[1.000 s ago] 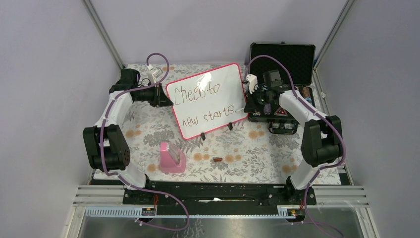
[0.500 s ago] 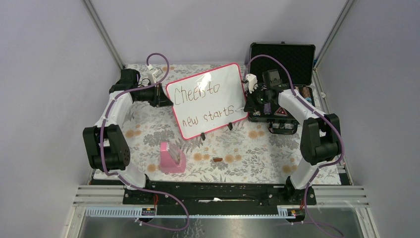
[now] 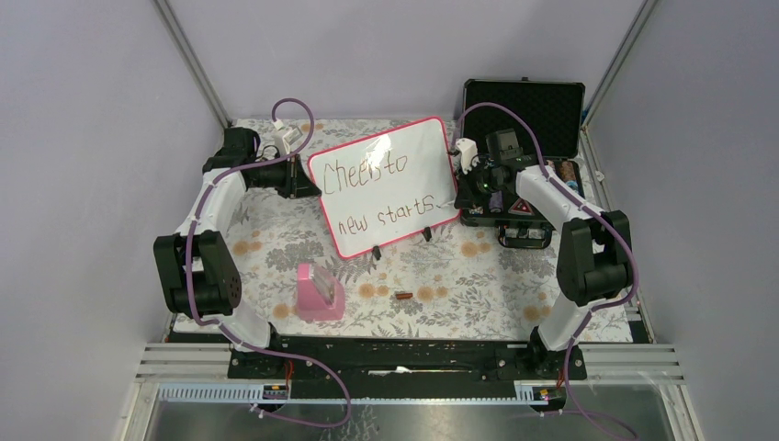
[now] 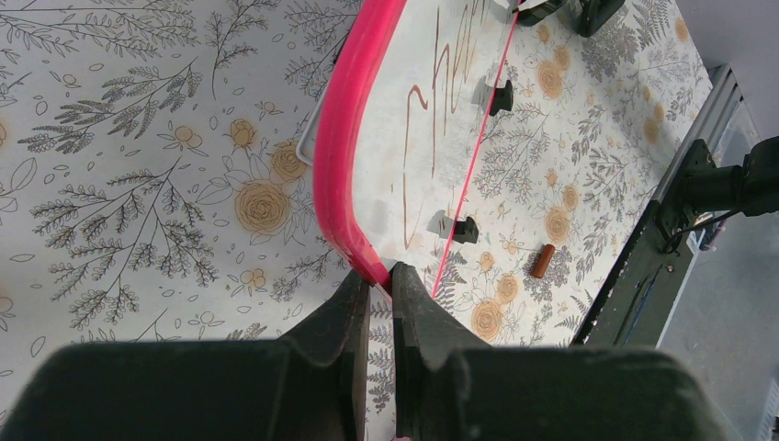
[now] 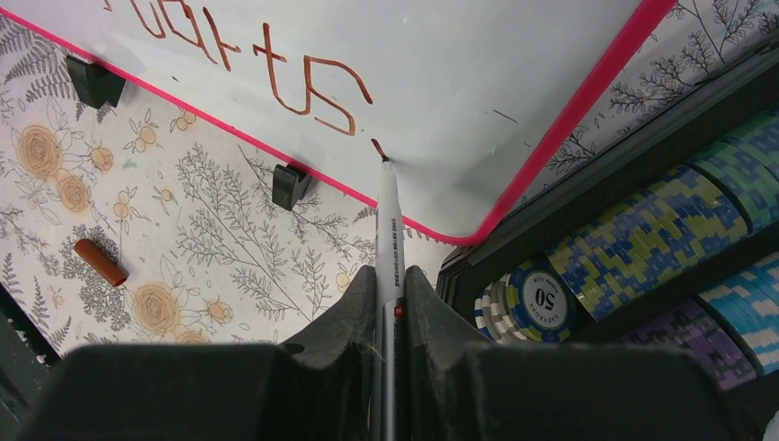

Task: Write a sentence on the whiteboard
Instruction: Write a sentence on the whiteboard, then put down the whiteboard on the whiteboard stand, then pick up the pen cap from the corner of the board.

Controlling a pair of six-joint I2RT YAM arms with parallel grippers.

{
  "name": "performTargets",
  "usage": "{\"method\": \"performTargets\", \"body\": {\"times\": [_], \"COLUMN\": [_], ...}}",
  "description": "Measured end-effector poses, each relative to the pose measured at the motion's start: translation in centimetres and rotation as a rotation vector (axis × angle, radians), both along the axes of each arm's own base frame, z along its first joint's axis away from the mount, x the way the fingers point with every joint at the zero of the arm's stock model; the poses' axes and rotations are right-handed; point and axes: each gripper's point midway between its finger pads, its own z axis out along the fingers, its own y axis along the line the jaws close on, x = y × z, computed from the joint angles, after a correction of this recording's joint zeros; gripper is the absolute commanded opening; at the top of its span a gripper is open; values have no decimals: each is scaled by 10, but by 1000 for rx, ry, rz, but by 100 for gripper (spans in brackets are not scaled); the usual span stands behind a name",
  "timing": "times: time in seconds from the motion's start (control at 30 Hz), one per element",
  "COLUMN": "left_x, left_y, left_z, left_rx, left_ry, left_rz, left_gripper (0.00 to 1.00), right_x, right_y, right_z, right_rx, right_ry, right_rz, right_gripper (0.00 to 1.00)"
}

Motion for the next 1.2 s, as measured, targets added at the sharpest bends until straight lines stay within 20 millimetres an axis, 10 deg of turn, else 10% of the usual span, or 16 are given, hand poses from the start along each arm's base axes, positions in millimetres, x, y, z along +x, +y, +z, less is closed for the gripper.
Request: {"method": "performTargets", "body": {"times": [0.23,0.6,0.87,1.2], "left_x": [0,3,16,6], "left_y": [0,-6,5,19], "left_z": [0,10,55,141], "left_rx": [0,12,97,308], "left_ry": [1,-24,-125,-418], "left_rz": [0,-19,-2,-5], "left_gripper": [0,48,66,66], "right_x": [-1,-17,-37,-74], "right_y": [0,27,34,27], "right_z": [0,65,120,101], "right_rx": [1,183,271,327], "right_ry": [3,-38,-105,51], "right_rz": [2,112,145,95], "right_gripper": [0,0,0,0]}}
